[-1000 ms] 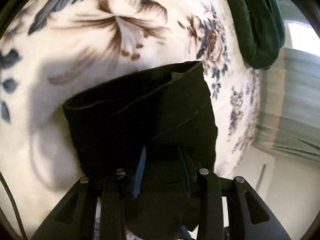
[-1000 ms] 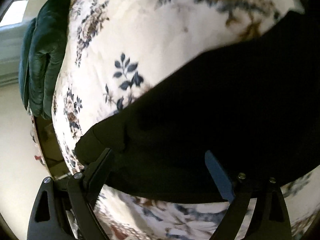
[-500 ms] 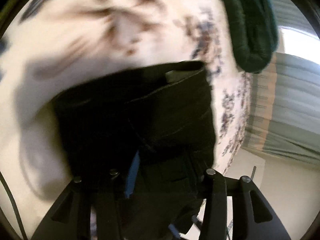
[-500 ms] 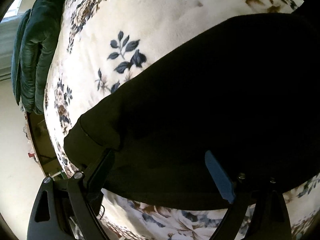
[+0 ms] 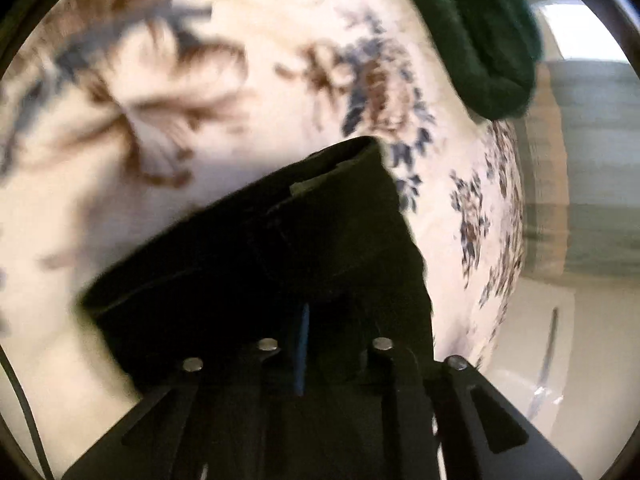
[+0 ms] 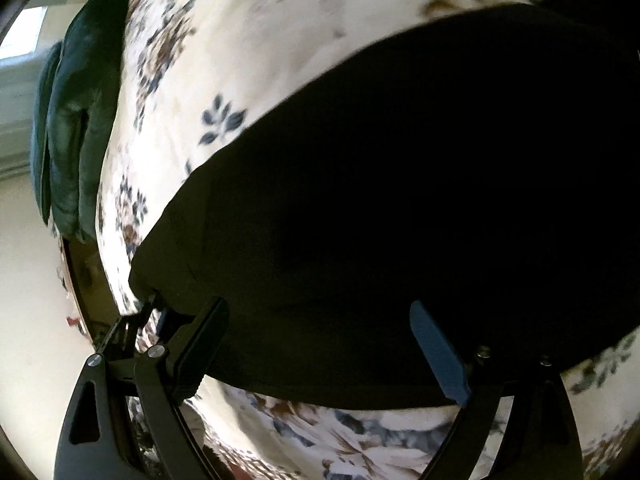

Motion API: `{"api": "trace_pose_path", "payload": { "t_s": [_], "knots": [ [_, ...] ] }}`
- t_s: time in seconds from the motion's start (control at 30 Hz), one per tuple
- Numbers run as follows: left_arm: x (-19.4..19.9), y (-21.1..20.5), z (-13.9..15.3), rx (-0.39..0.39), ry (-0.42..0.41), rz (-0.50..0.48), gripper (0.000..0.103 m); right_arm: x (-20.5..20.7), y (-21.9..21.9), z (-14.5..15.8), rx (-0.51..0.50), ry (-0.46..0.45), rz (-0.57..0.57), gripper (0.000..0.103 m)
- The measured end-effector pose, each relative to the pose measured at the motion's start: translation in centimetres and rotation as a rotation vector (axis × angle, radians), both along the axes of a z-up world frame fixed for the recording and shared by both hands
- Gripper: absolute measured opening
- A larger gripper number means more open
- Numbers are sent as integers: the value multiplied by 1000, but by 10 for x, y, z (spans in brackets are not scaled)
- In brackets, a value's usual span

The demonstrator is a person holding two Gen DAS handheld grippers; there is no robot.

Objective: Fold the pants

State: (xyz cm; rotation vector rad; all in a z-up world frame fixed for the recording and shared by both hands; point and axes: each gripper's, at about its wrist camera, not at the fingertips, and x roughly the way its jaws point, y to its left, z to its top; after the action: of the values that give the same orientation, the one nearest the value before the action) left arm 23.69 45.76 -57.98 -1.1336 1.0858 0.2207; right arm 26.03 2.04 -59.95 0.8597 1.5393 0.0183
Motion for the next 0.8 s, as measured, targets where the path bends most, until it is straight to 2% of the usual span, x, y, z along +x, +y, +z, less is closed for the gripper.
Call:
{"api": "trace_pose_path", "payload": {
  "t_s": [0.1,0.17,0.27,0.33,0.4,0.47,0.53,0.57,0.6,0.63,0.7,0.73,0.77,0.8],
  "knots": [
    [-38,0,17,4,12,16,11,-5,-10,5,-19,-11,1,94],
    [-66,-1,11,0,57,28,11,-8,-15,7,-32,-15,16,94],
    [-100,2,-35,-52,173,75,11,-13,-20,8,-30,-5,27,94],
    [-112,2,-63,-80,186,85,13,-17,-23,8,-33,5,27,94],
    [-114,1,-60,-83,175,88,15,-20,-28,11,-34,4,21,94],
    [-105,-4,-39,-28,213,21,16,-22,-34,17,-45,-3,16,94],
    [-98,-18,-8,105,352,-84,17,-24,-46,29,-54,-29,3,94],
    [-94,-29,12,208,382,-144,18,-24,-52,33,-60,-37,-4,94],
    [-88,-46,33,344,409,-219,25,-25,-63,41,-70,-52,-23,94],
    [-80,-67,53,469,405,-296,29,-26,-77,50,-85,-71,-51,94],
    [-63,-119,81,680,375,-445,47,-24,-101,64,-117,-103,-89,94],
    [-57,-138,87,722,349,-487,53,-23,-115,69,-141,-119,-101,94],
    [-45,-176,93,764,298,-564,67,-19,-129,74,-177,-136,-110,94],
    [-38,-201,93,768,272,-617,80,-14,-145,78,-230,-150,-111,94]
  ]
}}
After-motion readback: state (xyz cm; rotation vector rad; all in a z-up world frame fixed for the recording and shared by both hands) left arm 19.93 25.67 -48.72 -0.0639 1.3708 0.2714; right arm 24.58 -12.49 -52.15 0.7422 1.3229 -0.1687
